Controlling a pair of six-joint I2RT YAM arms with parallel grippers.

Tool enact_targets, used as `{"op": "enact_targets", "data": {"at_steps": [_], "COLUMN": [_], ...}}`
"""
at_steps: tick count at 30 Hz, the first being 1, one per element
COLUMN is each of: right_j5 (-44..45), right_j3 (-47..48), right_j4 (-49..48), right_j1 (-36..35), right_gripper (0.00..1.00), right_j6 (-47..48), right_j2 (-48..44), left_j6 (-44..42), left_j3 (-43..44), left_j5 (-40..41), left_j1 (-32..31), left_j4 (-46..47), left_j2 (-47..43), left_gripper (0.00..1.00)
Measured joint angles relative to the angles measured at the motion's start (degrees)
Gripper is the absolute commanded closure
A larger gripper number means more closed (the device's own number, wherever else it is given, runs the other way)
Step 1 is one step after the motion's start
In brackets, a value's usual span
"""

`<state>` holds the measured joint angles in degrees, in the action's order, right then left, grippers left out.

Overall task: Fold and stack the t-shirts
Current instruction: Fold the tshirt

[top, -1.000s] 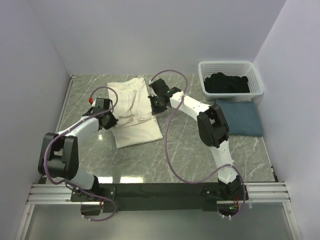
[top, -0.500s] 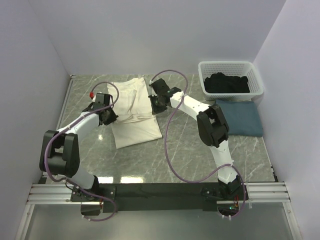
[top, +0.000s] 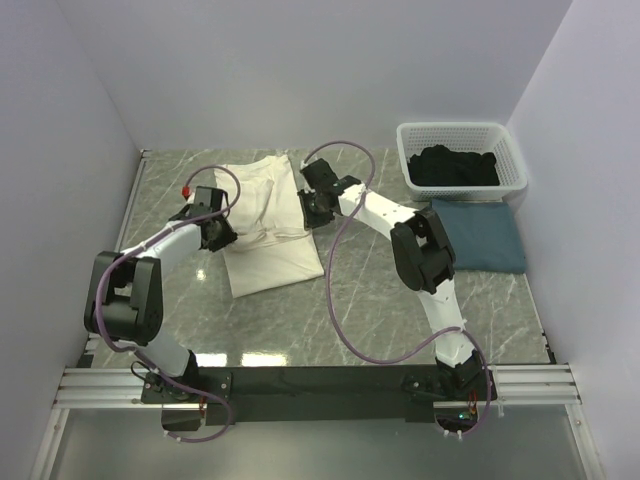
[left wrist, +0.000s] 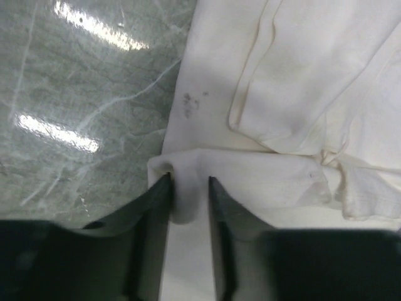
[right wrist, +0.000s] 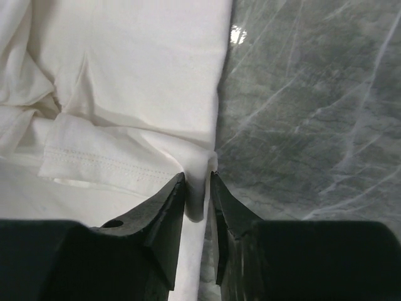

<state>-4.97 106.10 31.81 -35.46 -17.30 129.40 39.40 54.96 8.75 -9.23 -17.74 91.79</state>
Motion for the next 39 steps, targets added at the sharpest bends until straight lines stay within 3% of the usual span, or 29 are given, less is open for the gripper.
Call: {"op": "enact_targets", "data": {"at_steps": [1, 3, 4, 7, 11, 15, 20, 23, 28, 39], "right_j5": [0.61, 1.49, 1.88, 2.12, 0.35, -0.74, -2.47, -4.85, -8.48, -14.23], "right_j3": [0.09, 0.04, -0.20, -2.78, -7.56, -11.08, -13.14, -14.36, -16.63, -14.08], "right_j4": [0.00, -0.07, -0.11, -0.81, -3.54, -7.19, -8.66, -9.53, -10.82, -14.67], "right_j1": [0.00, 0.02, 0.02, 0.09, 0.11, 0.17, 1.11, 1.66, 1.20, -2.25], "right_gripper": [0.69, 0.68, 0.68, 0.66, 0.55, 0.53, 0.55, 0.60, 0.68, 0.71], "right_j6": [-0.24, -0.87, -1.14, -1.97, -2.80, -1.18, 2.89, 3.54, 2.43, -1.36], "right_j2": [0.00, -0.33, -0.68, -3.48, -9.29, -12.17, -11.85, -11.87, -11.78, -6.03], "left_j6": [-0.04, -0.61, -1.05, -1.51, -1.64, -1.05, -0.55, -0.24, 0.87, 2.23], "left_j3": [0.35, 1.14, 1.38, 1.46, 1.18, -2.43, -6.93, -8.02, -10.16, -9.35], "left_j5": [0.15, 0.20, 0.20, 0.09, -0.42, -0.50, -0.92, -2.01, -5.99, -8.24], "left_j1": [0.00, 0.04, 0.04, 0.04, 0.04, 0.04, 0.96, 1.62, 1.09, -10.51], "left_j4": [-0.28, -0.35, -0.33, -0.79, -1.01, -0.55, -1.07, -1.64, -0.24, 1.66], "left_j2": [0.00, -0.20, -0.55, -2.91, -8.94, -15.67, -17.59, -17.53, -17.11, -7.98], "left_gripper": [0.48, 0.38, 0.26, 0.12, 0.07, 0.08, 0.17, 0.25, 0.49, 0.51]}}
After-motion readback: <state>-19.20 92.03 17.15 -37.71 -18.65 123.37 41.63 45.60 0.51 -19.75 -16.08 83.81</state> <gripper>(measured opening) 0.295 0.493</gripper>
